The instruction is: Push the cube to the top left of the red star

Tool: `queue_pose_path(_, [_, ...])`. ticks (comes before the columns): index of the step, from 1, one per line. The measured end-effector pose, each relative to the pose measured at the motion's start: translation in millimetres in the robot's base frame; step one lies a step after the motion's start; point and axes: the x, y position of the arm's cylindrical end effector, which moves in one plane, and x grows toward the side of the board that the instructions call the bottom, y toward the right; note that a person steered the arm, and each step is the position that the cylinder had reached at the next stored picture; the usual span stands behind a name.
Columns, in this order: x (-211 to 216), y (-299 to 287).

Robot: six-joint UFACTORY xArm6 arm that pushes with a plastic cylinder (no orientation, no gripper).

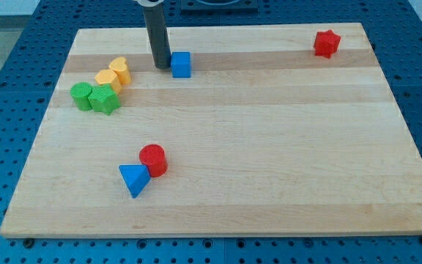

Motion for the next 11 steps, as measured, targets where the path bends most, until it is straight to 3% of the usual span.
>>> queue_pose_path(2, [-0.3, 51.7])
queue_pose_path(4, [-15.9, 144.0])
queue_pose_path(7, [-44.6, 73.2])
queue_pose_path(10, [47.4, 90.7])
queue_pose_path(11, [56.8, 98.2])
